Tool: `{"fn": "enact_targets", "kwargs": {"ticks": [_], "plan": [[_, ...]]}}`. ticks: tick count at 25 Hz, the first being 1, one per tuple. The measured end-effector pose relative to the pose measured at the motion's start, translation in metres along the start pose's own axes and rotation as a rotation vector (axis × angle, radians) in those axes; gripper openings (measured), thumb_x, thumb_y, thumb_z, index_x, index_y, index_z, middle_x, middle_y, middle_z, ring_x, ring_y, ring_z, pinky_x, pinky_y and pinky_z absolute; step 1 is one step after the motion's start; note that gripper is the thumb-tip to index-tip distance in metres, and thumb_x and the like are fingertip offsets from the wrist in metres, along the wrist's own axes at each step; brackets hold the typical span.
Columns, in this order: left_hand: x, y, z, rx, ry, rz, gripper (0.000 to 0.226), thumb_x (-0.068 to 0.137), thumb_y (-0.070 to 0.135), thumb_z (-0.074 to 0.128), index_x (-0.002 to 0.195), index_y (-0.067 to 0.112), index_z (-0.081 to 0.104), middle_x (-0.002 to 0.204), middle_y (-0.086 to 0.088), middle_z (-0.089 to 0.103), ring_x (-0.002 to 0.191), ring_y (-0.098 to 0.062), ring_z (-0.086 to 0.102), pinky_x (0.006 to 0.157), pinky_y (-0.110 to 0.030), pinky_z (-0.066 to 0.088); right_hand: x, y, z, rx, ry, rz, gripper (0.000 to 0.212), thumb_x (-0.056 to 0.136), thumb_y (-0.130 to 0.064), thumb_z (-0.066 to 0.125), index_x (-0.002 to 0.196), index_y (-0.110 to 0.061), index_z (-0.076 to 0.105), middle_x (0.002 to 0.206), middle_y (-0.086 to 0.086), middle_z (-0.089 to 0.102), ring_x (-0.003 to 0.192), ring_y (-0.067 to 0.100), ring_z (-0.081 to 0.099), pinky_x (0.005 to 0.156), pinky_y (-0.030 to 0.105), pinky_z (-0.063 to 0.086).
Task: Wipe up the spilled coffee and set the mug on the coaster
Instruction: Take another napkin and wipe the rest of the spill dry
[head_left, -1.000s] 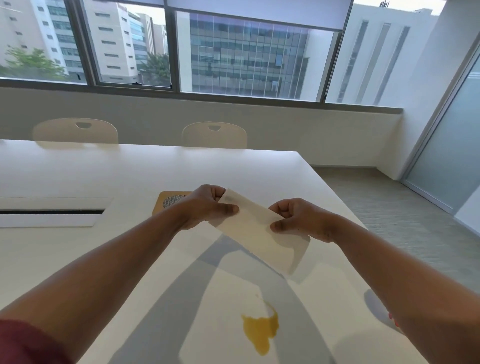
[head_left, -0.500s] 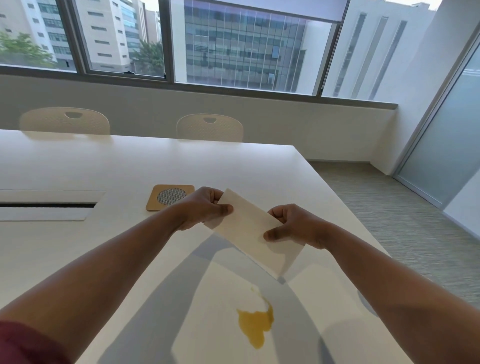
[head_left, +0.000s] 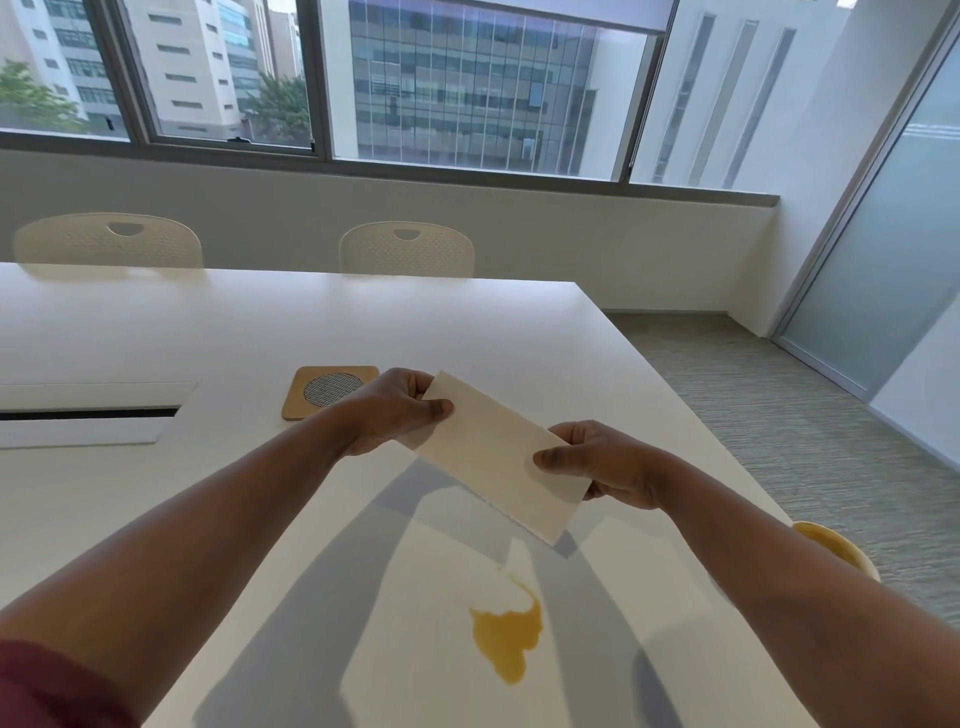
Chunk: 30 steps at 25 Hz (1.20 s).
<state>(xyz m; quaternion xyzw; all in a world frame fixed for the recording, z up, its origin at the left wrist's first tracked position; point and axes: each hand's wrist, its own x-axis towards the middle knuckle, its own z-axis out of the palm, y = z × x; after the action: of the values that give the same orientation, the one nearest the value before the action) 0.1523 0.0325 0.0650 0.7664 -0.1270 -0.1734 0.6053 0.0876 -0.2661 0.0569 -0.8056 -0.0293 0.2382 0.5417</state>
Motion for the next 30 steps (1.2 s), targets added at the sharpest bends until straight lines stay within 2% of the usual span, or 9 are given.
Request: {"fn": "enact_targets", "kwargs": {"ticks": [4, 8, 13, 17, 21, 24, 26, 28, 30], "plan": [[0.002, -0.004, 0.000, -0.059, 0.004, -0.015, 0.010, 0.098, 0.004, 0.068, 0.102, 0.008, 0.077, 0.096, -0.009, 0.082, 0.084, -0.023, 0.078, 0.079, -0.034, 0.063, -0.002, 0.008, 0.000, 0.111, 0.078, -0.043, 0.030, 0.082, -0.035, 0.076, 0.103, -0.013, 0.071, 0.097, 0.005, 0.073, 0.090, 0.023, 0.065, 0.084, 0.041, 0.047], [0.002, -0.006, 0.000, -0.056, 0.005, -0.016, 0.010, 0.096, 0.005, 0.070, 0.103, 0.007, 0.077, 0.097, -0.009, 0.082, 0.085, -0.023, 0.078, 0.078, -0.032, 0.063, -0.002, 0.011, 0.001, 0.130, 0.148, -0.089, 0.012, 0.088, -0.014, 0.077, 0.098, -0.011, 0.070, 0.096, 0.010, 0.074, 0.091, 0.028, 0.065, 0.084, 0.046, 0.048], [0.000, -0.008, 0.000, -0.011, 0.044, 0.004, 0.013, 0.095, 0.006, 0.072, 0.105, 0.012, 0.077, 0.100, -0.009, 0.081, 0.090, -0.026, 0.077, 0.083, -0.036, 0.063, -0.004, 0.009, 0.006, 0.094, 0.183, -0.102, 0.016, 0.082, -0.004, 0.080, 0.094, -0.009, 0.071, 0.087, 0.006, 0.073, 0.085, 0.023, 0.067, 0.077, 0.035, 0.052], [-0.002, -0.011, -0.001, -0.012, 0.051, -0.056, 0.029, 0.090, 0.001, 0.075, 0.113, 0.018, 0.069, 0.110, -0.012, 0.076, 0.099, -0.030, 0.074, 0.091, -0.044, 0.061, -0.005, 0.008, 0.010, 0.132, 0.191, -0.119, 0.008, 0.086, -0.006, 0.078, 0.089, -0.011, 0.073, 0.085, 0.004, 0.074, 0.080, 0.019, 0.068, 0.074, 0.031, 0.053], [-0.001, -0.017, 0.001, -0.037, 0.077, -0.073, 0.040, 0.087, -0.001, 0.077, 0.117, 0.022, 0.064, 0.106, -0.012, 0.071, 0.097, -0.030, 0.070, 0.091, -0.049, 0.059, -0.005, 0.007, 0.012, 0.223, 0.284, -0.146, 0.004, 0.091, -0.012, 0.074, 0.088, -0.010, 0.076, 0.085, 0.006, 0.074, 0.078, 0.020, 0.065, 0.075, 0.033, 0.051], [-0.003, -0.021, 0.003, -0.002, 0.122, -0.080, 0.049, 0.085, 0.002, 0.080, 0.126, 0.020, 0.060, 0.099, -0.009, 0.068, 0.096, -0.031, 0.069, 0.086, -0.047, 0.061, -0.008, 0.006, 0.014, 0.211, 0.339, -0.170, 0.007, 0.092, -0.012, 0.073, 0.086, -0.010, 0.077, 0.081, 0.004, 0.075, 0.072, 0.016, 0.066, 0.063, 0.025, 0.052], [-0.006, -0.023, 0.008, 0.228, 0.175, -0.016, 0.067, 0.082, 0.014, 0.085, 0.139, 0.018, 0.051, 0.107, -0.009, 0.066, 0.100, -0.028, 0.066, 0.091, -0.049, 0.058, -0.010, 0.005, 0.014, 0.127, 0.374, -0.189, 0.008, 0.091, -0.013, 0.073, 0.086, -0.009, 0.078, 0.080, 0.004, 0.074, 0.073, 0.015, 0.066, 0.065, 0.025, 0.051], [-0.009, -0.020, 0.020, 0.621, 0.233, 0.156, 0.090, 0.077, 0.038, 0.089, 0.151, 0.024, 0.041, 0.139, -0.008, 0.056, 0.125, -0.028, 0.055, 0.106, -0.051, 0.049, -0.010, 0.004, 0.015, 0.032, 0.390, -0.192, 0.009, 0.090, -0.016, 0.074, 0.085, -0.009, 0.078, 0.078, 0.003, 0.072, 0.073, 0.015, 0.063, 0.069, 0.030, 0.050], [-0.014, -0.009, 0.039, 0.808, 0.232, 0.385, 0.085, 0.078, 0.052, 0.084, 0.151, 0.028, 0.046, 0.147, 0.001, 0.056, 0.134, -0.023, 0.050, 0.112, -0.047, 0.038, -0.008, 0.000, 0.020, -0.067, 0.404, -0.191, 0.009, 0.089, -0.017, 0.074, 0.082, -0.012, 0.078, 0.073, -0.001, 0.070, 0.067, 0.012, 0.061, 0.066, 0.030, 0.048]]}}
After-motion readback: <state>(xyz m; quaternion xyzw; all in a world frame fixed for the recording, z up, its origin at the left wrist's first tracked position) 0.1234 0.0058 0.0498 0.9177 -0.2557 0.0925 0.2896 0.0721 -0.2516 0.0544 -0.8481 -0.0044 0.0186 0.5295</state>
